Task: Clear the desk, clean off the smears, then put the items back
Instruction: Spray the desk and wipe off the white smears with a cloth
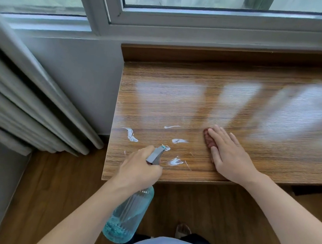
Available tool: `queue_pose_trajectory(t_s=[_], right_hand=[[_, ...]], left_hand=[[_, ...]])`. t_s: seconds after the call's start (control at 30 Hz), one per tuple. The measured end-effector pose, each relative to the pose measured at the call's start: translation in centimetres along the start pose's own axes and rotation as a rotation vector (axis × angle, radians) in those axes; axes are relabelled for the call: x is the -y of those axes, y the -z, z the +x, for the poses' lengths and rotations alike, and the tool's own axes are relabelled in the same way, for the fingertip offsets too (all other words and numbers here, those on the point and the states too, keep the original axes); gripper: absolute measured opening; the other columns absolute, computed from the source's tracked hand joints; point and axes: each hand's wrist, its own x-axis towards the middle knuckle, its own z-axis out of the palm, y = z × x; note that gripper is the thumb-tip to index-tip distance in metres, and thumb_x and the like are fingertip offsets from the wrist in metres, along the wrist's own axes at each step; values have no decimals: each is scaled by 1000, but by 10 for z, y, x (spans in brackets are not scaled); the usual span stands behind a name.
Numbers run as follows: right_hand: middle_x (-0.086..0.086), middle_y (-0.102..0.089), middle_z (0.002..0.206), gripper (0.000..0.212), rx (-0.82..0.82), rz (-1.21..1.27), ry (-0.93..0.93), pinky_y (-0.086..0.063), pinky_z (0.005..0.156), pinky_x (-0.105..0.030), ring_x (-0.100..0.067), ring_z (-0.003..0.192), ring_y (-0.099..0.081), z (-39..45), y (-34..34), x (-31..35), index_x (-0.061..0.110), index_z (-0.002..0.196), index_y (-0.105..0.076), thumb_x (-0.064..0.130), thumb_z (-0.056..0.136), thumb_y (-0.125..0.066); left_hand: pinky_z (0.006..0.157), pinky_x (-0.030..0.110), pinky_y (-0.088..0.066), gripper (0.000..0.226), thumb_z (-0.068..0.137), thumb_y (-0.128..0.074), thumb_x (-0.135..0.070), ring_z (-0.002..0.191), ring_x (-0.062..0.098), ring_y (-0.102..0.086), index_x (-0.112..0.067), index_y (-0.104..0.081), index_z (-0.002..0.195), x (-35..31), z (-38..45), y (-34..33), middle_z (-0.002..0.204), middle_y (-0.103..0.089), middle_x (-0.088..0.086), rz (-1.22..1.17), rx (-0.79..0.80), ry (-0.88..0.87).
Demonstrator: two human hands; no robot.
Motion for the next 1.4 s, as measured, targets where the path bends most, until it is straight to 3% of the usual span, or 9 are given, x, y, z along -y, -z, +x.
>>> queue_pose_trajectory(t_s=[0.23, 0.53, 0.7, 0.83, 0.9, 1.0, 1.13, 1.27, 1.4], right_hand=[[-1, -1, 172, 62, -14, 67, -161, 7, 126, -32, -15, 158, 4, 45, -4, 10, 16, 164, -7, 28, 107, -28], [-4, -12, 171, 56, 33, 80, 72, 1, 126, -36, -23, 158, -5, 106, 5, 45, 16, 163, -16, 32, 110, -28], [4, 2, 172, 62, 120, -28, 352, 9, 126, -33, -14, 157, 10, 30, -8, 70, 22, 164, -4, 36, 109, -26], [10, 9, 169, 60, 204, -136, 504, 7, 127, -32, -5, 155, 16, -4, -6, 59, 27, 164, 3, 44, 110, -18], [10, 1, 170, 60, 148, -182, 460, 6, 127, -32, -7, 157, 8, 23, -4, 50, 26, 164, -1, 44, 110, -20], [0, -7, 172, 61, 76, -123, 171, 4, 127, -33, -14, 158, -1, 78, -2, 52, 21, 164, -6, 41, 109, -22], [-4, 0, 172, 62, 49, 35, -60, 2, 128, -40, -20, 158, 4, 93, -11, 83, 15, 164, -4, 35, 108, -23], [3, 9, 171, 62, 127, -11, 247, 4, 128, -37, -12, 156, 16, 18, -15, 93, 20, 164, 0, 36, 109, -23], [9, 17, 168, 63, 194, -141, 369, 10, 126, -32, -5, 154, 20, -7, -6, 66, 24, 163, 8, 45, 109, -13]], left_hand=[[61, 36, -35, 13, 91, -60, -21, 70, 20, -46, -23, -48, 87, 9, -9, -10, 81, -51, 2, 42, 38, -1], [70, 50, -55, 12, 85, -61, -14, 84, 36, -66, -24, -61, 91, 7, -18, 12, 90, -64, 12, -172, -120, -36], [74, 55, -56, 13, 86, -62, -13, 85, 37, -68, -24, -62, 92, 4, -12, 29, 92, -65, 15, -233, -232, -59], [66, 46, -54, 16, 85, -61, -8, 76, 33, -62, -22, -63, 92, 5, -5, 41, 87, -65, 11, -238, -254, -91], [70, 50, -58, 16, 83, -61, -11, 77, 31, -66, -23, -63, 93, 6, -4, 46, 86, -67, 6, -241, -246, -88], [69, 47, -59, 16, 82, -61, -15, 78, 29, -70, -25, -63, 93, 6, -4, 52, 87, -69, 4, -241, -232, -82], [70, 51, -63, 20, 73, -58, -22, 77, 31, -70, -26, -64, 93, 8, -3, 56, 87, -69, 5, -262, -227, -82], [62, 43, -51, 17, 85, -62, -10, 70, 26, -61, -25, -62, 92, 15, 3, 56, 85, -66, 6, -244, -247, -90], [71, 56, -62, 16, 81, -60, -17, 81, 31, -68, -26, -63, 94, 16, 4, 57, 89, -68, 5, -267, -230, -105]])
